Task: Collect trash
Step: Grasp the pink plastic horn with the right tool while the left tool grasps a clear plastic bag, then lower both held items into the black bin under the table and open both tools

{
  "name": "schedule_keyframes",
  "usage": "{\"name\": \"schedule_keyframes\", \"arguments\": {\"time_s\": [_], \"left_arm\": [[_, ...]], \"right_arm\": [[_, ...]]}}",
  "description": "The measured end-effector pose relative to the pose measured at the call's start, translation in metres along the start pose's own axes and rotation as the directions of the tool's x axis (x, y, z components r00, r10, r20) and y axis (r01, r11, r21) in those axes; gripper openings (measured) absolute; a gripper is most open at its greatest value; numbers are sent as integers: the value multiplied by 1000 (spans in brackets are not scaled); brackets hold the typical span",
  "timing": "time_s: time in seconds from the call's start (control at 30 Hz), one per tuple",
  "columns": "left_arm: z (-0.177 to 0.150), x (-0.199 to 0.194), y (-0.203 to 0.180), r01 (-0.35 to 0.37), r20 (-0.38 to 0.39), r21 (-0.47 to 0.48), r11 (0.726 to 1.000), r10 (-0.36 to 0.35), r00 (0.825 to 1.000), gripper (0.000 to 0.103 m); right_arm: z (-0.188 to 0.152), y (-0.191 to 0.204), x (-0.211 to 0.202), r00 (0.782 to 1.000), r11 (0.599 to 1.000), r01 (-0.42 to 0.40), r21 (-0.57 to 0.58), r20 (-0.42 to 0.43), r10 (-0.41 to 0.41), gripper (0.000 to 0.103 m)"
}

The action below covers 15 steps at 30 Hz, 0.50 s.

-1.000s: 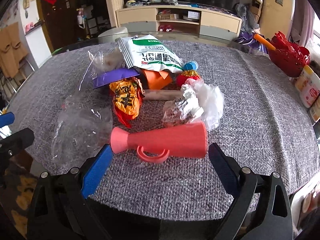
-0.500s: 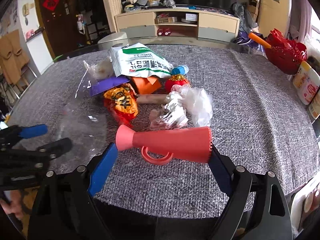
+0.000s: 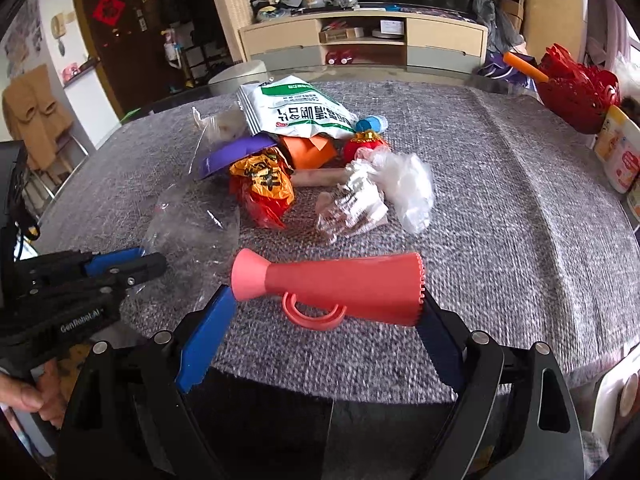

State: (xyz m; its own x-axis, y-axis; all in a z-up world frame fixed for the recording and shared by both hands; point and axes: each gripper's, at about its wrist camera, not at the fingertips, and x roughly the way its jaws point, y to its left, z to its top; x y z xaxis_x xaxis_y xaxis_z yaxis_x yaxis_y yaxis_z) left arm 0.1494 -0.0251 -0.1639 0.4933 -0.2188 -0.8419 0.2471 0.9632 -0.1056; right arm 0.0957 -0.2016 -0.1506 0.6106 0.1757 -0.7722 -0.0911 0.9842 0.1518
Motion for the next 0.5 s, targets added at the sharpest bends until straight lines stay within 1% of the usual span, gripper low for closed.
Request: {"name": "schedule_keyframes", "arguments": {"time_s": [0.1,0.17,0.23,0.5], "left_arm": [[-9,-7,-1,22,1,2,1000,-22,1000,9],[-15,-12,-2,46,10,1,999,-46,999,3],[-20,-18,-3,60,21,-1,998,-60,998,1],[-42,-61,-11,40,68,28,999,-42,997,0]], "right_arm": [[-8,-6,-3,1000,999,-27,29,3,27,88],[-9,-6,-4,1000,999,-29,36,7,29,88],[-12,-5,-8,1000,999,-28,40,14,28,88],[-22,-1,-36,999,999,-23,37,49,21,88]]}}
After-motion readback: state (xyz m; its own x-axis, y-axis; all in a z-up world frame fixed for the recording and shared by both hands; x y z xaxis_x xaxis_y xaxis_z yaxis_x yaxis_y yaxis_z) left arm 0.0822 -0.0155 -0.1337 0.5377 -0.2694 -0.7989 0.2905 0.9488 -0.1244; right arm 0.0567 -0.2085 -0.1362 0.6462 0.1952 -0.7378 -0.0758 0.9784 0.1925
